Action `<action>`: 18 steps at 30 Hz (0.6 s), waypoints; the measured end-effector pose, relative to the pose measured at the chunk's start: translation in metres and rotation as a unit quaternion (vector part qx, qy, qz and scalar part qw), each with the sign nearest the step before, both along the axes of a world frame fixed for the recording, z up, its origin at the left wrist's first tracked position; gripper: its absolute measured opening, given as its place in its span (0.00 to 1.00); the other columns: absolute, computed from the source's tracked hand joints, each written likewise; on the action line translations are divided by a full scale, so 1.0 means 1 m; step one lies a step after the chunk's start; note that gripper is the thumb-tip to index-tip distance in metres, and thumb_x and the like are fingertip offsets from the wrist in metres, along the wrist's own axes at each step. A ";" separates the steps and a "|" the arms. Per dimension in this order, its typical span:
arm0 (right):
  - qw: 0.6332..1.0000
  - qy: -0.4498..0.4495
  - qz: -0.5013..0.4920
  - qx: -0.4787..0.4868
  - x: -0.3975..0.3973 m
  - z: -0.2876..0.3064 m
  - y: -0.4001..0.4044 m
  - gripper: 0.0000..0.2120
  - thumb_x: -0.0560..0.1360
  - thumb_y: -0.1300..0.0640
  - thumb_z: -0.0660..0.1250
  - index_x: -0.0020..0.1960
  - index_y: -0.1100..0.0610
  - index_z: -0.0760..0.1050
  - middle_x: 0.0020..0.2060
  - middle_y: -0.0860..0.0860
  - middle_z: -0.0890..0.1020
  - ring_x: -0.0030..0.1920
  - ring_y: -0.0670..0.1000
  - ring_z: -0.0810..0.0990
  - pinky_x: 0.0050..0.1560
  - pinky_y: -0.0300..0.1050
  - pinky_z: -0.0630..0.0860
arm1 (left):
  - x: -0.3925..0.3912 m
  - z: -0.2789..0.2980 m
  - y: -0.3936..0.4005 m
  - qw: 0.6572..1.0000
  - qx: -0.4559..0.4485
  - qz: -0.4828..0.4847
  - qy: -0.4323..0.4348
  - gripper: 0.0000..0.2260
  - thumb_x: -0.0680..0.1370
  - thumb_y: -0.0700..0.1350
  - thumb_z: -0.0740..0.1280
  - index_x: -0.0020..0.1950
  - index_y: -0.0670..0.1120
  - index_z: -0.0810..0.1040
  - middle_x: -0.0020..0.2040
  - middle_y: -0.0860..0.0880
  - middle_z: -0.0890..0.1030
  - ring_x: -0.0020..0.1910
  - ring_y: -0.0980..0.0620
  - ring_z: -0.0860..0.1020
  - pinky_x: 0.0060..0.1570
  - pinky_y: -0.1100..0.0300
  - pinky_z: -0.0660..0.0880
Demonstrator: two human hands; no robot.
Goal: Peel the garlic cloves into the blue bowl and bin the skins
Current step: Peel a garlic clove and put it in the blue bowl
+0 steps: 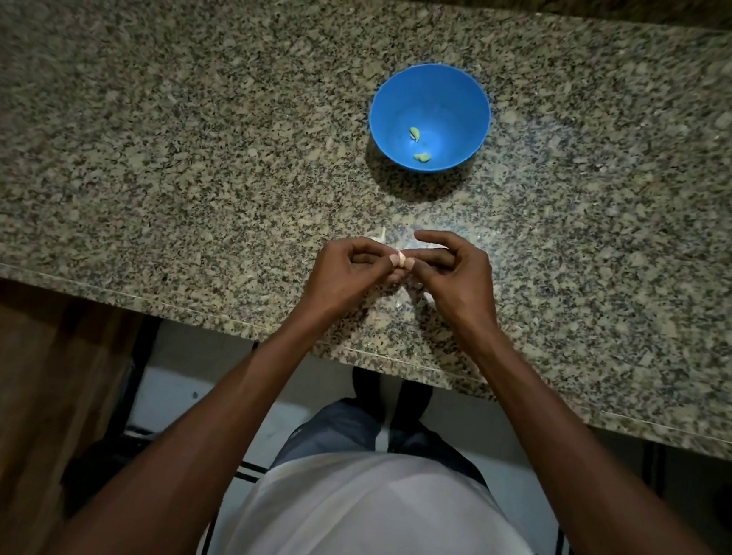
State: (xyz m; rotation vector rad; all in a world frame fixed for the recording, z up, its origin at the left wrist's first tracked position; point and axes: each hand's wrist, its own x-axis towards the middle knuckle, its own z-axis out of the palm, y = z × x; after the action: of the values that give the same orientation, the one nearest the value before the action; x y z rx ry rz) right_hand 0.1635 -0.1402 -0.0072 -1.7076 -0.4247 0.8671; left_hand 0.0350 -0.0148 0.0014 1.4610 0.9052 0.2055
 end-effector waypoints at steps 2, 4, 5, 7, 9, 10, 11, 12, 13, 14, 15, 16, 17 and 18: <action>1.000 -0.021 -0.002 -0.009 -0.001 0.003 0.003 0.17 0.76 0.64 0.77 0.63 0.56 0.82 0.46 0.49 0.90 0.48 0.47 0.89 0.54 0.54 0.86 | 0.003 -0.002 0.005 0.999 0.031 -0.014 0.011 0.08 0.77 0.41 0.77 0.54 0.39 0.85 0.45 0.42 0.88 0.46 0.44 0.88 0.54 0.43 0.84; 0.999 -0.032 -0.012 -0.014 -0.003 0.006 0.006 0.17 0.76 0.63 0.78 0.63 0.56 0.82 0.46 0.49 0.90 0.46 0.47 0.89 0.52 0.53 0.86 | 0.006 -0.005 0.008 0.997 0.070 -0.023 0.020 0.10 0.76 0.46 0.78 0.53 0.41 0.86 0.44 0.44 0.88 0.45 0.46 0.88 0.52 0.44 0.85; 0.999 -0.032 -0.019 -0.015 -0.003 0.007 0.007 0.17 0.75 0.62 0.79 0.62 0.56 0.82 0.46 0.50 0.90 0.46 0.48 0.89 0.51 0.53 0.87 | 0.008 -0.006 0.009 0.995 0.089 -0.028 0.024 0.12 0.75 0.48 0.78 0.53 0.42 0.86 0.44 0.46 0.88 0.45 0.48 0.88 0.50 0.45 0.85; 0.999 -0.026 -0.032 -0.010 -0.003 0.009 0.008 0.17 0.74 0.62 0.80 0.62 0.57 0.82 0.46 0.51 0.89 0.46 0.49 0.89 0.50 0.52 0.87 | 0.010 -0.006 0.011 0.993 0.108 -0.033 0.028 0.13 0.75 0.50 0.78 0.53 0.42 0.87 0.44 0.47 0.88 0.44 0.50 0.88 0.49 0.46 0.86; 0.999 -0.028 -0.034 -0.011 -0.004 0.010 0.009 0.18 0.74 0.63 0.80 0.62 0.58 0.82 0.46 0.52 0.89 0.47 0.49 0.89 0.50 0.52 0.87 | 0.011 -0.007 0.013 0.993 0.109 -0.035 0.029 0.11 0.75 0.48 0.78 0.52 0.42 0.87 0.43 0.47 0.88 0.43 0.50 0.88 0.48 0.47 0.86; 0.999 -0.034 -0.032 -0.015 -0.005 0.011 0.009 0.18 0.74 0.63 0.79 0.62 0.58 0.82 0.45 0.52 0.89 0.47 0.49 0.89 0.51 0.51 0.87 | 0.011 -0.007 0.014 0.992 0.115 -0.037 0.032 0.11 0.75 0.47 0.79 0.52 0.42 0.87 0.43 0.47 0.88 0.42 0.51 0.88 0.47 0.48 0.86; 0.999 -0.040 -0.030 -0.019 -0.007 0.012 0.009 0.18 0.74 0.63 0.79 0.63 0.58 0.82 0.45 0.51 0.89 0.47 0.48 0.89 0.51 0.50 0.87 | 0.011 -0.007 0.015 0.991 0.124 -0.042 0.036 0.10 0.75 0.46 0.79 0.52 0.42 0.87 0.43 0.47 0.88 0.42 0.52 0.88 0.47 0.49 0.86; 0.998 -0.044 -0.030 -0.021 -0.008 0.013 0.009 0.18 0.74 0.63 0.79 0.63 0.58 0.82 0.45 0.51 0.89 0.47 0.47 0.89 0.51 0.48 0.86 | 0.011 -0.007 0.015 0.990 0.130 -0.047 0.038 0.10 0.75 0.46 0.79 0.51 0.42 0.87 0.43 0.48 0.88 0.41 0.53 0.88 0.46 0.49 0.86; 0.998 -0.047 -0.032 -0.023 -0.010 0.014 0.009 0.19 0.74 0.62 0.79 0.64 0.58 0.81 0.45 0.50 0.89 0.47 0.46 0.89 0.51 0.46 0.86 | 0.011 -0.008 0.016 0.990 0.130 -0.049 0.040 0.10 0.75 0.46 0.79 0.51 0.42 0.87 0.43 0.48 0.88 0.41 0.53 0.88 0.46 0.49 0.86; 0.998 -0.050 -0.036 -0.024 -0.011 0.015 0.009 0.19 0.75 0.62 0.79 0.64 0.58 0.81 0.45 0.50 0.89 0.46 0.46 0.89 0.50 0.43 0.85 | 0.011 -0.008 0.017 0.990 0.126 -0.050 0.039 0.10 0.75 0.47 0.79 0.51 0.43 0.87 0.43 0.48 0.88 0.41 0.53 0.88 0.46 0.49 0.86; 0.997 -0.054 -0.041 -0.026 -0.013 0.015 0.009 0.20 0.75 0.63 0.79 0.65 0.58 0.81 0.45 0.49 0.89 0.46 0.45 0.89 0.49 0.40 0.85 | 0.010 -0.008 0.018 0.991 0.121 -0.052 0.037 0.10 0.75 0.47 0.79 0.51 0.42 0.87 0.43 0.48 0.88 0.42 0.52 0.88 0.46 0.48 0.86; 0.997 -0.058 -0.044 -0.030 -0.014 0.016 0.009 0.20 0.75 0.63 0.79 0.66 0.58 0.80 0.45 0.49 0.89 0.46 0.44 0.89 0.48 0.38 0.84 | 0.009 -0.009 0.019 0.991 0.116 -0.056 0.034 0.09 0.75 0.46 0.79 0.51 0.42 0.87 0.43 0.47 0.88 0.42 0.51 0.88 0.47 0.48 0.86; 0.996 -0.062 -0.045 -0.035 -0.016 0.017 0.009 0.21 0.75 0.62 0.79 0.66 0.57 0.80 0.44 0.49 0.89 0.45 0.44 0.88 0.47 0.36 0.83 | 0.008 -0.009 0.020 0.991 0.113 -0.061 0.033 0.09 0.75 0.45 0.79 0.51 0.42 0.87 0.44 0.47 0.88 0.42 0.51 0.88 0.47 0.48 0.86; 0.996 -0.064 -0.045 -0.040 -0.017 0.017 0.010 0.22 0.74 0.62 0.79 0.66 0.57 0.80 0.44 0.48 0.89 0.45 0.43 0.88 0.46 0.36 0.83 | 0.007 -0.008 0.021 0.990 0.116 -0.067 0.035 0.09 0.75 0.45 0.78 0.51 0.42 0.87 0.44 0.47 0.88 0.42 0.52 0.88 0.47 0.49 0.86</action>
State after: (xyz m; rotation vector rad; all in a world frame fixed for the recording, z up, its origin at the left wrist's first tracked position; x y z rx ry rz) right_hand 0.1463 -0.1306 0.0102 -1.8480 -0.4003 0.7195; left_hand 0.0422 0.0059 -0.0066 1.7472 0.8571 0.1650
